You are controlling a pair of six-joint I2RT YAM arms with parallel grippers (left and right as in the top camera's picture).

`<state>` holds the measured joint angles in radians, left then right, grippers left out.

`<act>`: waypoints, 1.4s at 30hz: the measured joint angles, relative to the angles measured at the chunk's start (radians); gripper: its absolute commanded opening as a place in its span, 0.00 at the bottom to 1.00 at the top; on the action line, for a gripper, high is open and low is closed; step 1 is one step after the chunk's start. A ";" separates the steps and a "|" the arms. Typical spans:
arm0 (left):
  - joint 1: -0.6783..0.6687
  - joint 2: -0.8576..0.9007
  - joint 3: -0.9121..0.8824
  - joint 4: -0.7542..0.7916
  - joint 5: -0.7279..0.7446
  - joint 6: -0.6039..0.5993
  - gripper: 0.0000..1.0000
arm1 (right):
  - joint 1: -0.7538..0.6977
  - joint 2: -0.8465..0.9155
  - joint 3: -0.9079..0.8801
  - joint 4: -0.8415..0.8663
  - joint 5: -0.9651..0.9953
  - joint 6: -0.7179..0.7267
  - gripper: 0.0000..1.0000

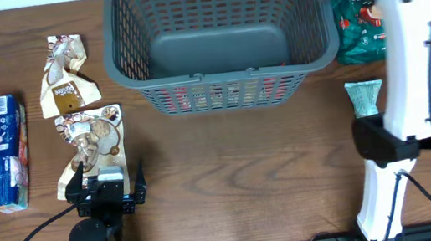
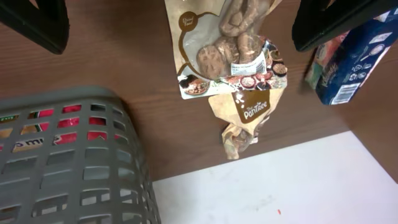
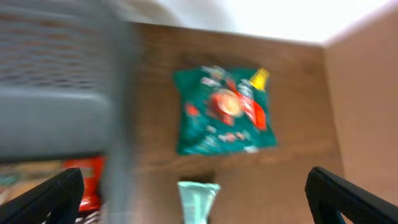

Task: Pack container
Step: 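Move the right gripper over the green Nescafé pouch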

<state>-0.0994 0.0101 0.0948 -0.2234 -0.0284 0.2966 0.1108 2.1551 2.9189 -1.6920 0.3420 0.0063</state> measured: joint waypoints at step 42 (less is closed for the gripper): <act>0.000 0.000 0.000 0.000 0.000 0.000 0.99 | -0.410 0.007 -0.758 0.482 -0.368 -0.337 0.99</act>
<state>-0.0990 0.0101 0.0948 -0.2234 -0.0284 0.2966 -0.2989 2.1624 2.1609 -1.2098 -0.0257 -0.3309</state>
